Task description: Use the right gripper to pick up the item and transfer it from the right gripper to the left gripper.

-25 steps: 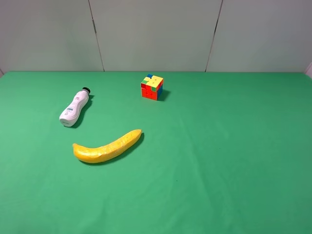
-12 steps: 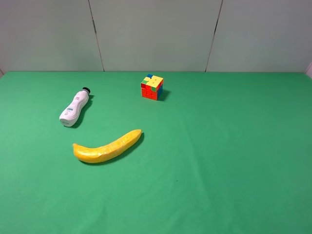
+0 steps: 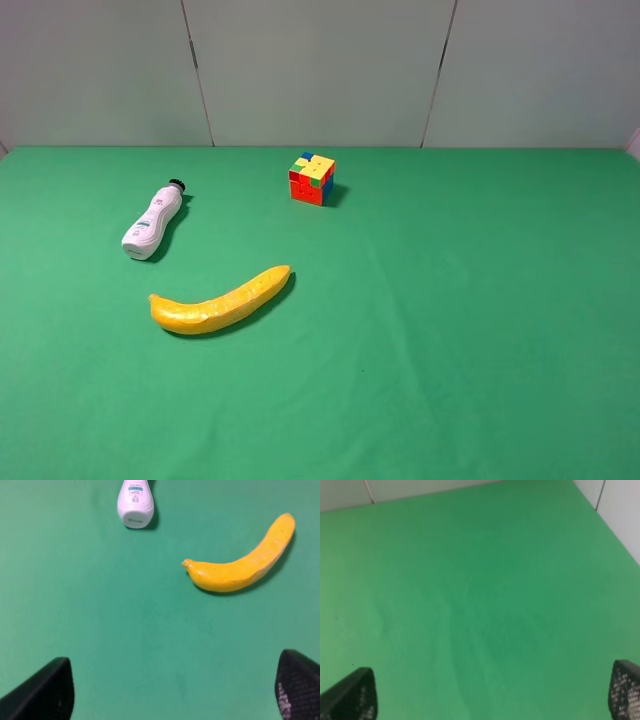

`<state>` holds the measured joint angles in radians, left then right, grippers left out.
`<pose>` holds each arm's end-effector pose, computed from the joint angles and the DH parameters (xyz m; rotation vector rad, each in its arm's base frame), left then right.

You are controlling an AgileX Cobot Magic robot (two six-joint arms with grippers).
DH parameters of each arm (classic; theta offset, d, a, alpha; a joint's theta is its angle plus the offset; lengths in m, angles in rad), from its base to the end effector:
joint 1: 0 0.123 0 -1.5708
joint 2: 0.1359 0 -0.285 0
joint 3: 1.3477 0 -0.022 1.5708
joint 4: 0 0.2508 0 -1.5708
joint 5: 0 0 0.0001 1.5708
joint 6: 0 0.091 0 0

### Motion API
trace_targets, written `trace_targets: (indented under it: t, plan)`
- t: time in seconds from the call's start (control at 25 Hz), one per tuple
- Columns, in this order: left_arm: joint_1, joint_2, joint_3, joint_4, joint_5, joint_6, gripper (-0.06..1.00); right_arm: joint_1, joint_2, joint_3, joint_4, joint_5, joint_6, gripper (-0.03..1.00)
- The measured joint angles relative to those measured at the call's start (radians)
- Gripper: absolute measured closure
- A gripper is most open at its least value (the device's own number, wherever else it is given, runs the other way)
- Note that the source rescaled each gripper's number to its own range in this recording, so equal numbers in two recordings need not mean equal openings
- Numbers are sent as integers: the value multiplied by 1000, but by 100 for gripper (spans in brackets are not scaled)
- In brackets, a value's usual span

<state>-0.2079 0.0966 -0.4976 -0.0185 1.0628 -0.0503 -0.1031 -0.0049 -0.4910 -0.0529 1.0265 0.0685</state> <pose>0.0097 -0.0035 0.2762 0.1690 2.1436 -0.1730 -0.0036 -0.0038 0.2776 0.1738 2.0066 -0.0850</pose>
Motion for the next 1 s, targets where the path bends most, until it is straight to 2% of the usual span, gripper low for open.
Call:
trace_targets:
  t: [0.6,1.0]
  plan:
    - [1,-104,1,0,-4,25,23,0,0,0,2,0,0,-3]
    - [156,-104,1,0,-4,26,23,0,0,0,4,0,0,-3]
